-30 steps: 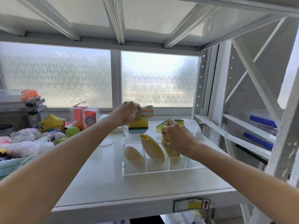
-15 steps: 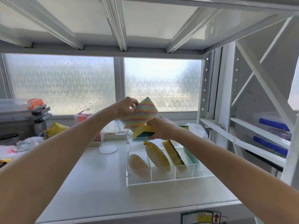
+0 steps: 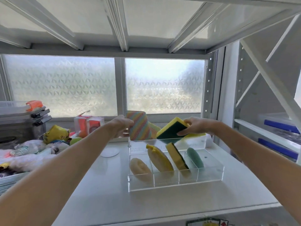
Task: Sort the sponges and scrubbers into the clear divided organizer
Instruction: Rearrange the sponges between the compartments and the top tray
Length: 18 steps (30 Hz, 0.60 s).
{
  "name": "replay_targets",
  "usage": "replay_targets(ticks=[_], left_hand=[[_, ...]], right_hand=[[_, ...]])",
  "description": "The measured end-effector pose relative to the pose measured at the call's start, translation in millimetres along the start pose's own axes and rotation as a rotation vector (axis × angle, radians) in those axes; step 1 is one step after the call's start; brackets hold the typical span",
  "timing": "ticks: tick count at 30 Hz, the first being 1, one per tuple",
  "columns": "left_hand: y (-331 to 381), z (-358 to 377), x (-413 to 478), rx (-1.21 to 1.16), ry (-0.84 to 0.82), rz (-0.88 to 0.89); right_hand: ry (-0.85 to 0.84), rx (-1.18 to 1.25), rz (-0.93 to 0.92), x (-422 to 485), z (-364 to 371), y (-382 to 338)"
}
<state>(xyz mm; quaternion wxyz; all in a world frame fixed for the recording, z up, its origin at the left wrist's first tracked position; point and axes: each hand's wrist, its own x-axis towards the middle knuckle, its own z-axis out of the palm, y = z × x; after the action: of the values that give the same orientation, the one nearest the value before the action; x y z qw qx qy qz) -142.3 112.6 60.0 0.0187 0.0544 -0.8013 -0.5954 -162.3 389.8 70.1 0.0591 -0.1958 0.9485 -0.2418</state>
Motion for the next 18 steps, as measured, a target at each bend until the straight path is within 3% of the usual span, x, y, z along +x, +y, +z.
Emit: replay_targets(ticks=[4, 9, 18], left_hand=[[1, 1, 3, 0.049, 0.094, -0.059], [14, -13, 4, 0.09, 0.123, 0.047], [16, -15, -3, 0.075, -0.042, 0.146]], right_hand=[[-0.006, -0.026, 0.048, 0, -6, 5], [0.013, -0.006, 0.052, 3, -3, 10], [0.033, -0.019, 0.103, -3, -3, 15]])
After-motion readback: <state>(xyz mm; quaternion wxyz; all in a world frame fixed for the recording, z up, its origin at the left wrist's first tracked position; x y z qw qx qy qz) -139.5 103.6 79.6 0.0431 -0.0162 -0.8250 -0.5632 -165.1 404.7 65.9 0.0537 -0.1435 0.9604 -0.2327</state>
